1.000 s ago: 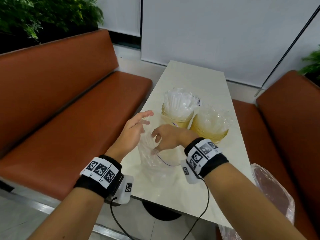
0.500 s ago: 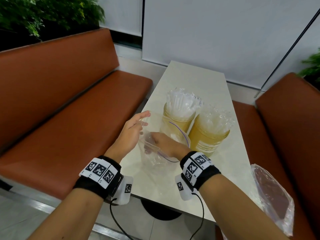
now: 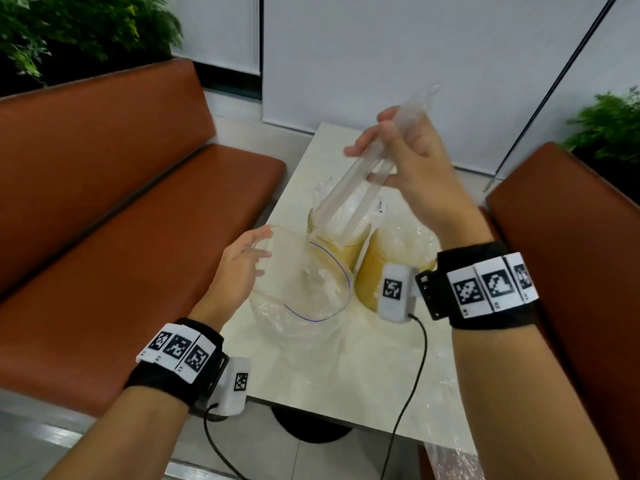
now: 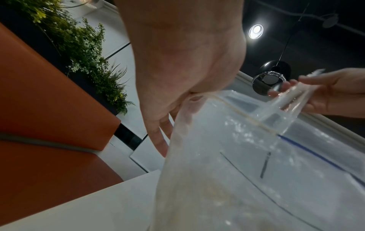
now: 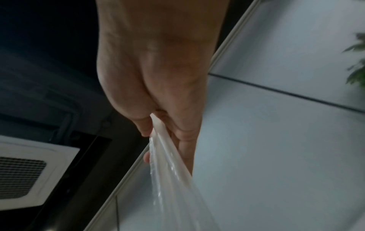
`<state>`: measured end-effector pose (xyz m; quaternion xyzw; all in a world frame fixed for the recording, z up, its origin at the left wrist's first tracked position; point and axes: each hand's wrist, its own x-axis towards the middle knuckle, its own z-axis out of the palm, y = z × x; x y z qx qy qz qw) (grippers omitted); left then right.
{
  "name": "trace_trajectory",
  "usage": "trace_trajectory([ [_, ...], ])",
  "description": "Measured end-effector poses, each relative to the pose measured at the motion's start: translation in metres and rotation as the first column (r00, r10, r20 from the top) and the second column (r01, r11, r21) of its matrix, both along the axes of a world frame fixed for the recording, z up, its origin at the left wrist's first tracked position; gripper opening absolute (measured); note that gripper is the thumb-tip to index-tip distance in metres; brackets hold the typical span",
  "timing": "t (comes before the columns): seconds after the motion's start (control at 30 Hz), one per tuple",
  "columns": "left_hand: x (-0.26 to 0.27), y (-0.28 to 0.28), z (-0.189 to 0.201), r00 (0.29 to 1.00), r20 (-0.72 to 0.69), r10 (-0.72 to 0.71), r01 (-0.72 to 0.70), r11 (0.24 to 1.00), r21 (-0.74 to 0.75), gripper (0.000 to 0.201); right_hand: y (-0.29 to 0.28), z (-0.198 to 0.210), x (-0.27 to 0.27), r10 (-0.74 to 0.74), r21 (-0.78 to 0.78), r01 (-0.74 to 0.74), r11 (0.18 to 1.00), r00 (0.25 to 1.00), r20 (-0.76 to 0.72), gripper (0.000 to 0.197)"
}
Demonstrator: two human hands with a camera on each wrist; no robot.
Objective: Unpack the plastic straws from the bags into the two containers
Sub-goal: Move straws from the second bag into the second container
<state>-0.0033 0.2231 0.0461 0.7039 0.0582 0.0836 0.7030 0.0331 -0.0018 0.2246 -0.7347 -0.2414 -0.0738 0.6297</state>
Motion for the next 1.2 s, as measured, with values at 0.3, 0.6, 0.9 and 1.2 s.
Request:
trace_trajectory([
  [0.3, 0.004, -0.002, 0.001, 1.0, -0.005, -0.001, 0.001, 0.999, 0.04, 0.047, -0.082, -0.032, 0.067, -0.512, -0.109, 0.547, 0.83, 0.825, 0.24, 0.024],
  [0.6, 0.004, -0.008, 0.003, 1.0, 0.01, 0.017, -0.017, 0.998, 0.053, 0.044, -0.091, -0.105, 0.094, -0.593, -0.321, 0.564, 0.761, 0.805, 0.009, 0.033],
  [0.9, 0.005, -0.005, 0.0, 1.0, -0.007, 0.029, -0.029, 0.999, 0.046, 0.042, -0.102, -0.112, 0.09, -0.682, -0.063, 0.691, 0.72, 0.722, 0.122, 0.091],
  [1.2, 0.006, -0.015, 0.007, 1.0, 0.014, 0.008, -0.009, 0.998, 0.062, 0.041, -0.097, -0.141, 0.092, -0.375, -0.757, 0.51, 0.409, 0.85, 0.37, 0.043],
])
